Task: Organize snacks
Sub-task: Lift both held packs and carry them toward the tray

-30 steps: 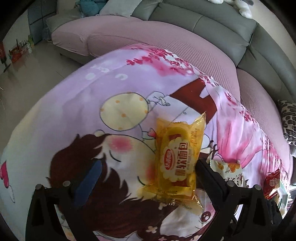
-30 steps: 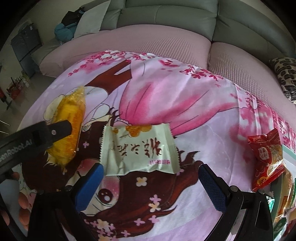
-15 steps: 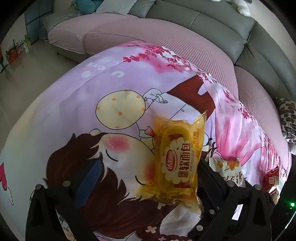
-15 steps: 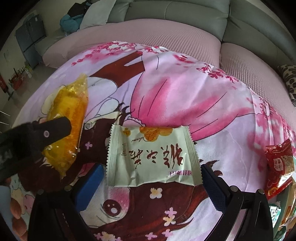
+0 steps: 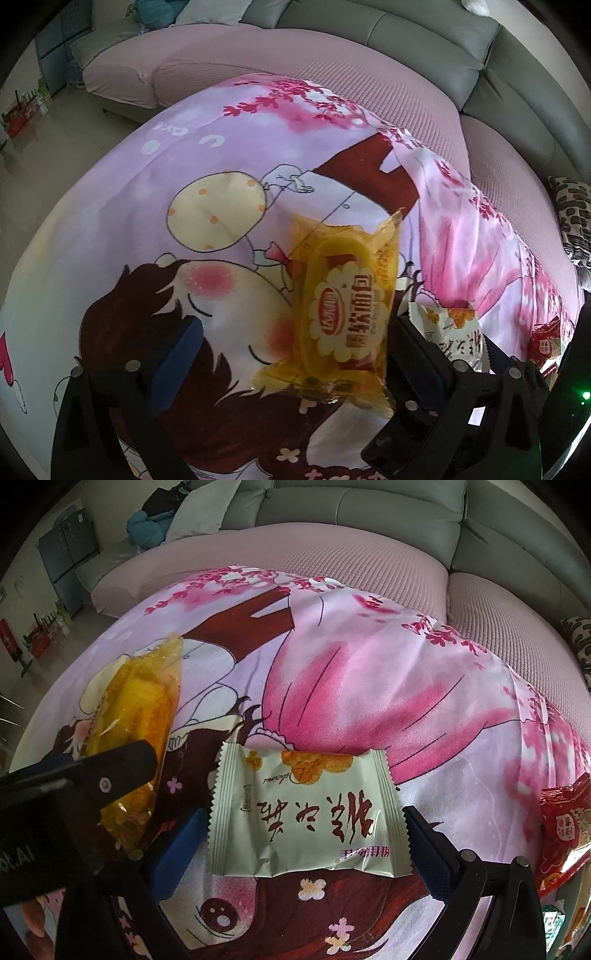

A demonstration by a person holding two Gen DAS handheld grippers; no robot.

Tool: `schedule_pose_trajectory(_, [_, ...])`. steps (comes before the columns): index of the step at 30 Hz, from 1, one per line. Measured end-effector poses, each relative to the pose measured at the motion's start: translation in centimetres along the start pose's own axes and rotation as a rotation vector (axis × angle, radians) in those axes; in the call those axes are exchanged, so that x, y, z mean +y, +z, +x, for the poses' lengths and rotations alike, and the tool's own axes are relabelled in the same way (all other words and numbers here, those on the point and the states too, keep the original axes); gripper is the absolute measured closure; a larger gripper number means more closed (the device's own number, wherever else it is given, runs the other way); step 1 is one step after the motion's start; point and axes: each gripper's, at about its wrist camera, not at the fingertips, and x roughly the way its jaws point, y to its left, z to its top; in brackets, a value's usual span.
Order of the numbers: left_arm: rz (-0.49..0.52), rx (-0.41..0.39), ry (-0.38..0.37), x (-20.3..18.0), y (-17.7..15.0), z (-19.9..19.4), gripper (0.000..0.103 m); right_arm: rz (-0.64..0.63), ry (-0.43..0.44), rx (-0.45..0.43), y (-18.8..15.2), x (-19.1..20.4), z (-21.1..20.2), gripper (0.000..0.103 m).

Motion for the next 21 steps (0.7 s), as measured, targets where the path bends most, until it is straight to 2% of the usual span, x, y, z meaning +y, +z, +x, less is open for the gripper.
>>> schedule_pose_trajectory(18, [-0.043,0.013,-0.036,0.5,0.1,0.2,0.002,0.069,-0.003,-0.041,-0.4,-2.3,-1.1,0.001])
schedule_pose_trajectory(21, [-0.044,0.017,-0.031,0.5,0.1,0.4,0.002,0.085,-0.011,-0.044,-0.5,-3.0,-1.2,0.006])
